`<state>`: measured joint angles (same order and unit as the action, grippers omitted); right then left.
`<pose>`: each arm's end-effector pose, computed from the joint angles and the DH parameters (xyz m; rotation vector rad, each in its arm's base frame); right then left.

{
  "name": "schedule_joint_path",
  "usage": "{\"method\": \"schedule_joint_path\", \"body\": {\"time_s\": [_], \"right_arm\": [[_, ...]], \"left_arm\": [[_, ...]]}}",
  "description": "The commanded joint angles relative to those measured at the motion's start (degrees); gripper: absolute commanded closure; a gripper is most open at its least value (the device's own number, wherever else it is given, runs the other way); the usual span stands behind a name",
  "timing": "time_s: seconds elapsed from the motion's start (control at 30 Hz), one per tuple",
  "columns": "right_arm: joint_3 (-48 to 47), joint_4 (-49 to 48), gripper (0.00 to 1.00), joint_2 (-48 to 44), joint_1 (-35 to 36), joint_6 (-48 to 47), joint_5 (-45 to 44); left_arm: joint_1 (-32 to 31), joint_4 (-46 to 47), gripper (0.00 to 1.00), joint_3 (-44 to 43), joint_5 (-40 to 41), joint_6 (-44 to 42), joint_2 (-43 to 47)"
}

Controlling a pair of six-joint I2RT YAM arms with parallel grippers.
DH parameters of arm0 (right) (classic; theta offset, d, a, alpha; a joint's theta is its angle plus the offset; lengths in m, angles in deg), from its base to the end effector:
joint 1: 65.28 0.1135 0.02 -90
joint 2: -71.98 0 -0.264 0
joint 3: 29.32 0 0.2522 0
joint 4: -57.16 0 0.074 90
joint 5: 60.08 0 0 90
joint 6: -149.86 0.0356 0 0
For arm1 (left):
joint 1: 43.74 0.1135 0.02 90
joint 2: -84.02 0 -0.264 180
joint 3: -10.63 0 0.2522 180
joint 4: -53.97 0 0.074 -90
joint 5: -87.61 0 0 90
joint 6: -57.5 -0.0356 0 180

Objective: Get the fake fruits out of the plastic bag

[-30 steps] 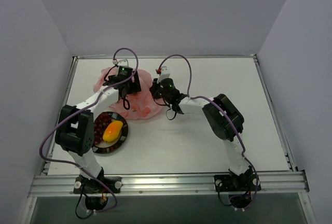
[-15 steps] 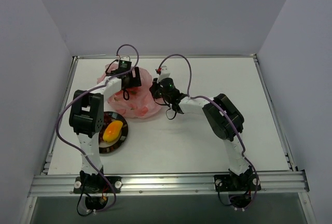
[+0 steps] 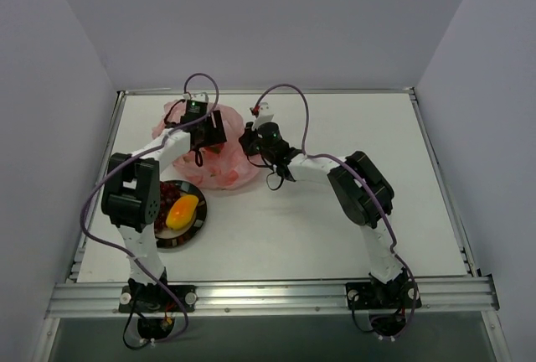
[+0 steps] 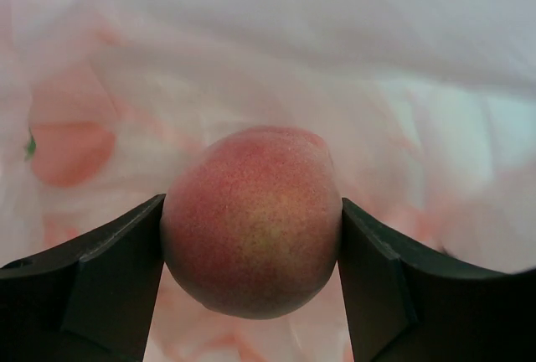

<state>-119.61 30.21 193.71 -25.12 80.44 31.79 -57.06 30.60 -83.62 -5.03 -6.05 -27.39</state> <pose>0.3686 0.3126 0.1979 -0.3174 1.6870 0.8265 0.4284 -0.1031 0.2137 -0.2399 2.2995 -0.4124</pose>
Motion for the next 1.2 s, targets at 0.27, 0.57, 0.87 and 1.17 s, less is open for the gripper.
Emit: {"method": "schedule_joint_path", "body": {"time_s": [0.27, 0.57, 0.87, 1.17], "right_arm": [[-2.7, -2.4, 1.0, 0.4, -0.2, 2.9, -1.7], [-2.3, -2.3, 1.0, -0.2, -0.3, 2.8, -1.7], [-2.7, -2.6, 1.0, -0.1, -0.1, 3.6, -1.4], [-2.5, -2.7, 1.0, -1.3, -0.2, 3.2, -1.4]], "left_arm": [[0.5, -1.5, 0.55, 13.5, -8.6, 6.3, 26.7], [-0.8, -21.8, 0.56, 23.5, -0.2, 7.5, 50.6], [-1.8, -42.5, 0.63, 33.5, 9.0, 20.4, 70.5], [-4.3, -47.4, 0.66, 37.2, 17.6, 29.1, 68.2]]}}
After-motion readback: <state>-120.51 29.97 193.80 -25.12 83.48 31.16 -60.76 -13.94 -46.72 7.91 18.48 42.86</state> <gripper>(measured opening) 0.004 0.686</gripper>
